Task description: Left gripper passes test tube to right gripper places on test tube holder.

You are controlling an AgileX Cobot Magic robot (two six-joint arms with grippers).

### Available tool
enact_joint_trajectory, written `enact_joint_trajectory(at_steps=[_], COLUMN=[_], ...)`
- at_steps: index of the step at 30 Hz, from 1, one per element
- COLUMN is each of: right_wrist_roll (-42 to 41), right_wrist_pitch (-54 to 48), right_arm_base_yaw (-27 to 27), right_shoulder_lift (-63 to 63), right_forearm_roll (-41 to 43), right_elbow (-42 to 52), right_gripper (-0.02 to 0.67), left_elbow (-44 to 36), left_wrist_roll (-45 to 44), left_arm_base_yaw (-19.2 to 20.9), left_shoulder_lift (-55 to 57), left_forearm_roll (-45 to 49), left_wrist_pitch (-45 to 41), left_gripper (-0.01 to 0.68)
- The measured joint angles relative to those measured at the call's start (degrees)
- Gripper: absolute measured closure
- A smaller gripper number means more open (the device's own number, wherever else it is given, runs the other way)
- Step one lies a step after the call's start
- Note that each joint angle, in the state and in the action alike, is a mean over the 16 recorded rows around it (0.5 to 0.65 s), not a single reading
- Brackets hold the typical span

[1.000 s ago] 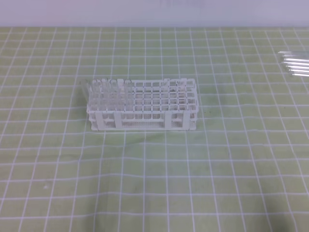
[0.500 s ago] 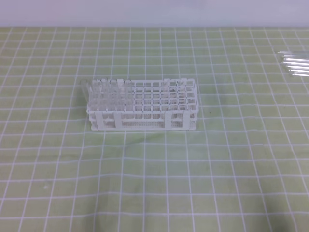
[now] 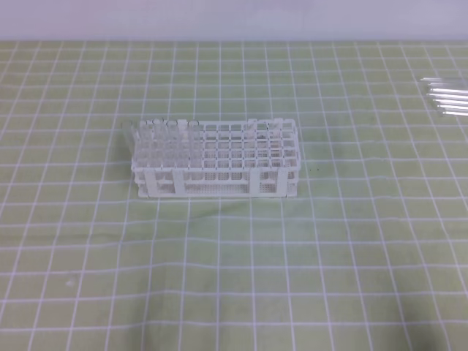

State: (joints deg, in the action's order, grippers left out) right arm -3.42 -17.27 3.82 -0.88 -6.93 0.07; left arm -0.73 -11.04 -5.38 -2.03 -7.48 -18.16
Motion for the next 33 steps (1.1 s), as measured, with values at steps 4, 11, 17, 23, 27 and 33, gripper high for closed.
enact_joint_trajectory(at_steps=[4, 11, 17, 23, 27, 33], right_wrist_roll=[0.00, 0.00, 0.00, 0.01, 0.04, 0.08], right_wrist_pitch=[0.00, 0.00, 0.00, 0.00, 0.00, 0.00], right_arm_base_yaw=[0.00, 0.00, 0.00, 0.00, 0.00, 0.00], right_shoulder_lift=[0.00, 0.00, 0.00, 0.00, 0.00, 0.01], right_forearm_roll=[0.00, 0.00, 0.00, 0.00, 0.00, 0.00], right_elbow=[0.00, 0.00, 0.00, 0.00, 0.00, 0.00], right_gripper=[0.651, 0.651, 0.651, 0.651, 0.651, 0.651], left_elbow=[0.05, 0.15, 0.20, 0.15, 0.10, 0.15], left_wrist_roll=[-0.01, -0.02, -0.03, -0.02, -0.02, -0.02], left_arm_base_yaw=[0.00, 0.01, 0.01, 0.01, 0.01, 0.01], left_shoulder_lift=[0.12, 0.36, 0.49, 0.36, 0.24, 0.36], left_forearm_roll=[0.00, -0.01, -0.01, -0.01, 0.00, -0.01], left_wrist_pitch=[-0.06, -0.19, -0.25, -0.19, -0.13, -0.19], left_gripper=[0.673, 0.673, 0.673, 0.673, 0.673, 0.673])
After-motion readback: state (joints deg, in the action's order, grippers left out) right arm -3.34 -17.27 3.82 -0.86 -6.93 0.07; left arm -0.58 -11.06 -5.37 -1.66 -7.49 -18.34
